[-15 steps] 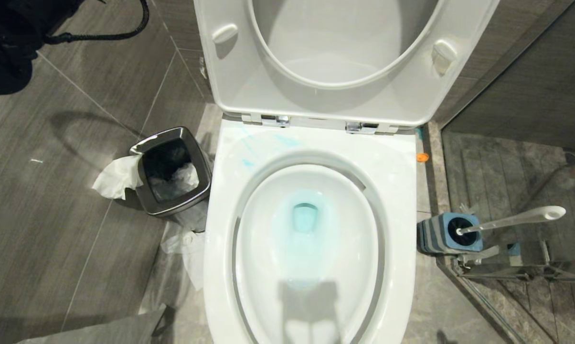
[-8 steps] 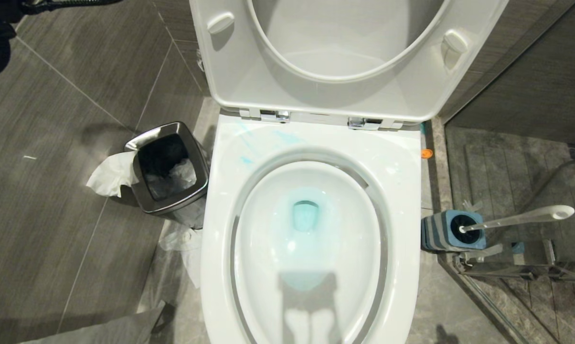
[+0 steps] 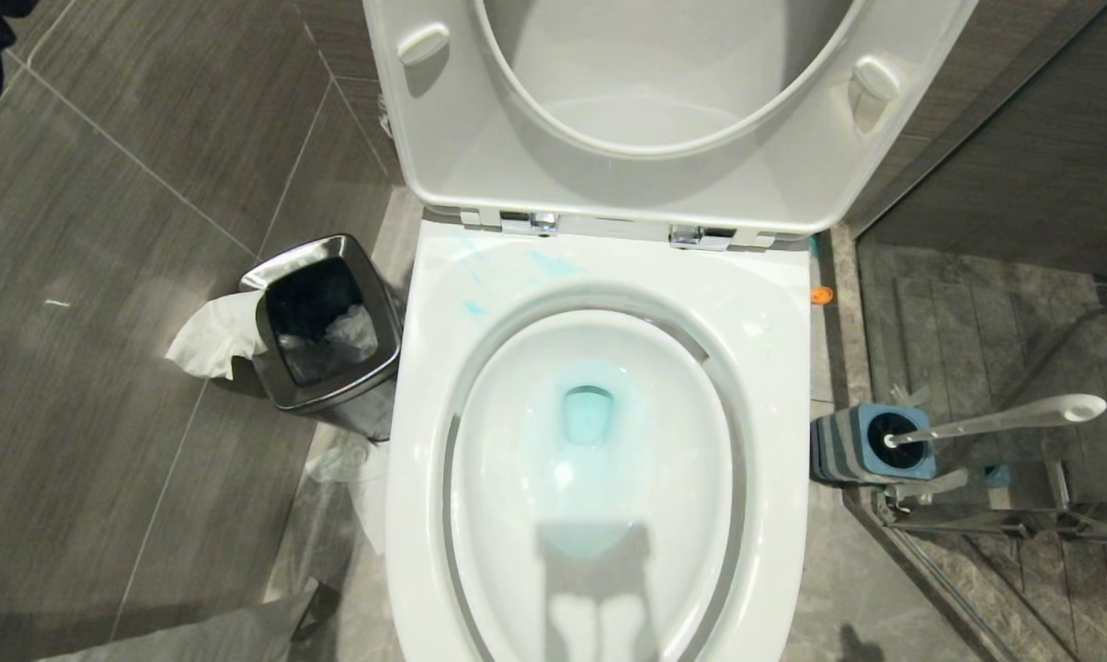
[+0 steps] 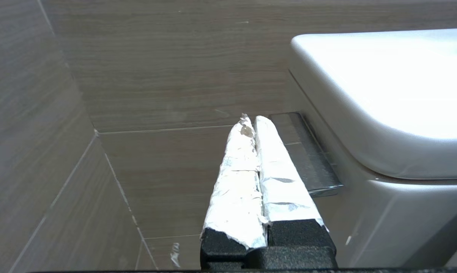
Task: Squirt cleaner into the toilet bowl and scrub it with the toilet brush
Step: Flush the toilet
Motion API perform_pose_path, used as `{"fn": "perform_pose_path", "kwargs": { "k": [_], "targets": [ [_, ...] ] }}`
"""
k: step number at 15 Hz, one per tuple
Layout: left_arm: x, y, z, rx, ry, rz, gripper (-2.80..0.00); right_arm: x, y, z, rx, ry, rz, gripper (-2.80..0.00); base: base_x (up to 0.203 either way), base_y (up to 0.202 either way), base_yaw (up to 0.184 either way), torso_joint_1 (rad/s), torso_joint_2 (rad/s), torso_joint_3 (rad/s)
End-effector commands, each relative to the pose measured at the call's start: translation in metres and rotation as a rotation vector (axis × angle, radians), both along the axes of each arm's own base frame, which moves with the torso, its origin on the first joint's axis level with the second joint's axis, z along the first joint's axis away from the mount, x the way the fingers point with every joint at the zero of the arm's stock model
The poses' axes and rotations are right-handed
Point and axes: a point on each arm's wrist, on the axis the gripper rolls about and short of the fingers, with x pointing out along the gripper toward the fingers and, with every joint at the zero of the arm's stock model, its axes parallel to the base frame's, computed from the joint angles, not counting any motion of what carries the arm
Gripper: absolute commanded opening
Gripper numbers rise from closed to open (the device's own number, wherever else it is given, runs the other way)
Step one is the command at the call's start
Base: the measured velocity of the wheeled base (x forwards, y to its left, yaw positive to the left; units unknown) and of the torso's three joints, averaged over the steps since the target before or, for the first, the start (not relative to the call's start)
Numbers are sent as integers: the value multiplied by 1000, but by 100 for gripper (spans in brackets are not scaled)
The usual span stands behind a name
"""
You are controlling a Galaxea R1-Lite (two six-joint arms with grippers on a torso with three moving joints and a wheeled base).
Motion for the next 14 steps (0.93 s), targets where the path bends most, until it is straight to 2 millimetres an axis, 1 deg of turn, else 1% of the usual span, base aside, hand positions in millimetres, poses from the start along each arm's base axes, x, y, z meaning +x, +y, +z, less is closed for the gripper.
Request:
{"fn": "perform_pose_path", "kwargs": {
  "k": [1,6,11,14],
  "targets": [
    [6,-10,-5,2,16,-19,-280,0,0,0,-1,1,1,-280,0,0,0,0,0,0],
    [25,-27,-21,20,63,-51,-280,0,0,0,-1,1,1,-280,0,0,0,0,0,0],
    [35,-33,-30,28,92,-54,-280,0,0,0,-1,1,-1,-280,0,0,0,0,0,0],
    [43,-37,-39,54,165,-10,-280,0,0,0,-1,1,0,-280,0,0,0,0,0,0]
  ]
}}
